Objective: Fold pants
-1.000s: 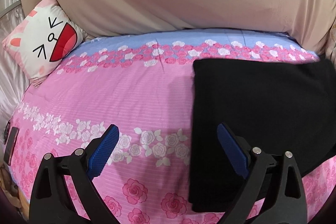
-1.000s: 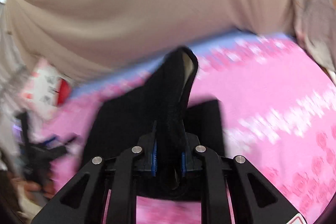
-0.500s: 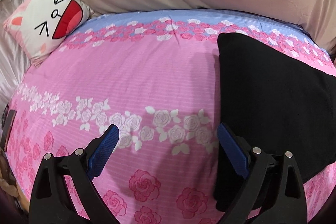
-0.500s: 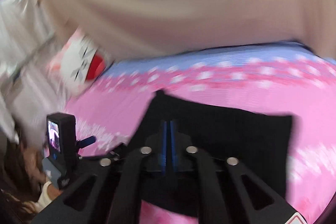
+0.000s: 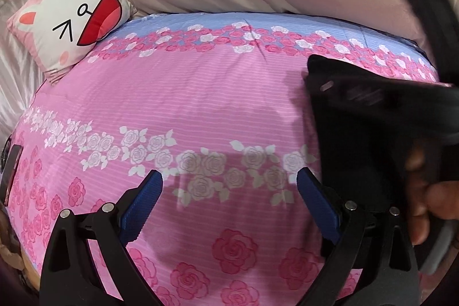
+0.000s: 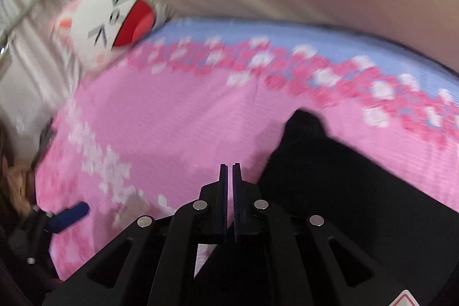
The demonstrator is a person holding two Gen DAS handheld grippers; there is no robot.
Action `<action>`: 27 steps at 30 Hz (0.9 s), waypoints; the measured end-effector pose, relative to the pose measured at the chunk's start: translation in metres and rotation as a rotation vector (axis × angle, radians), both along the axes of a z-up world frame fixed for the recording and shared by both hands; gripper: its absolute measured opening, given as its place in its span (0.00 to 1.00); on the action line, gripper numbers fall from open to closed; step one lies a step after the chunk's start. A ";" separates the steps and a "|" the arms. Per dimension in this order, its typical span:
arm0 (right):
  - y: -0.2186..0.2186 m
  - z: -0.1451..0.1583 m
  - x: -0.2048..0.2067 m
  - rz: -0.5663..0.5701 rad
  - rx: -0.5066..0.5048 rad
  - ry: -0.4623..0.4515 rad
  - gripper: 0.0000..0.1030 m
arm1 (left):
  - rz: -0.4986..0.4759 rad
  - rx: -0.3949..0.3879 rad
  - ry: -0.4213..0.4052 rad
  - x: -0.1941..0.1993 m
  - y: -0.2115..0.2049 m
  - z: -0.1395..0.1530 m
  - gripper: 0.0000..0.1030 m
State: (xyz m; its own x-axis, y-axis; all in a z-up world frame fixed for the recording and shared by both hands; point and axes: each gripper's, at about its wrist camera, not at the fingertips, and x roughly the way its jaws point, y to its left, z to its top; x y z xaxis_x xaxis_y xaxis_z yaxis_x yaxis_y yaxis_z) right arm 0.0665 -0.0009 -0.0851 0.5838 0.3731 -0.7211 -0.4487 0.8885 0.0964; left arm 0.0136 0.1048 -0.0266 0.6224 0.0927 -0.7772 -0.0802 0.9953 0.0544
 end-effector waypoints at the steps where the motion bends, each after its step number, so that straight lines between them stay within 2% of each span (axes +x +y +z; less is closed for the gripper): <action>1: -0.007 0.002 0.001 -0.027 0.027 -0.004 0.03 | 0.004 0.001 0.001 0.000 0.002 -0.001 0.90; 2: -0.013 0.000 0.007 -0.051 0.048 0.012 0.03 | 0.005 -0.001 0.002 0.001 0.003 -0.001 0.90; 4: -0.007 -0.025 0.024 -0.062 0.009 0.083 0.00 | 0.007 -0.007 0.008 0.003 0.005 -0.003 0.90; 6: 0.010 -0.030 0.021 -0.045 -0.055 0.025 0.02 | 0.004 -0.005 0.012 0.004 0.004 -0.004 0.90; 7: 0.022 -0.027 0.018 -0.015 -0.108 0.014 0.09 | 0.005 0.003 0.014 0.005 0.003 -0.004 0.90; 10: 0.021 -0.014 0.006 -0.002 -0.028 0.010 0.08 | 0.004 0.017 0.012 0.003 0.002 -0.003 0.90; 14: -0.024 0.008 -0.021 -0.077 0.111 -0.012 0.08 | 0.012 0.032 0.009 -0.001 0.005 -0.002 0.90; 16: -0.053 0.014 -0.037 -0.120 0.107 -0.029 0.09 | 0.021 0.031 0.014 0.001 0.007 -0.002 0.90; 19: -0.080 0.002 -0.051 -0.157 0.093 0.018 0.09 | 0.037 0.029 0.009 0.001 0.011 -0.002 0.90; 21: -0.073 -0.011 -0.063 -0.113 0.086 0.052 0.09 | 0.054 0.029 0.004 0.000 0.016 -0.001 0.90; 24: -0.059 -0.024 -0.075 -0.110 0.019 -0.027 0.11 | 0.093 0.030 0.002 -0.002 0.025 0.002 0.90; 27: -0.047 -0.027 -0.067 -0.086 0.025 -0.054 0.11 | 0.119 0.033 0.007 -0.001 0.027 0.005 0.90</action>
State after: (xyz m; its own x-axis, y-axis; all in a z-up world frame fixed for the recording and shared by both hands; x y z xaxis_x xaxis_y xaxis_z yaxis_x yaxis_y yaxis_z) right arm -0.0004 -0.0483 -0.1116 0.6524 0.3374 -0.6787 -0.3761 0.9215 0.0967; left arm 0.0127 0.1314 -0.0220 0.6003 0.1909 -0.7767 -0.1968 0.9765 0.0879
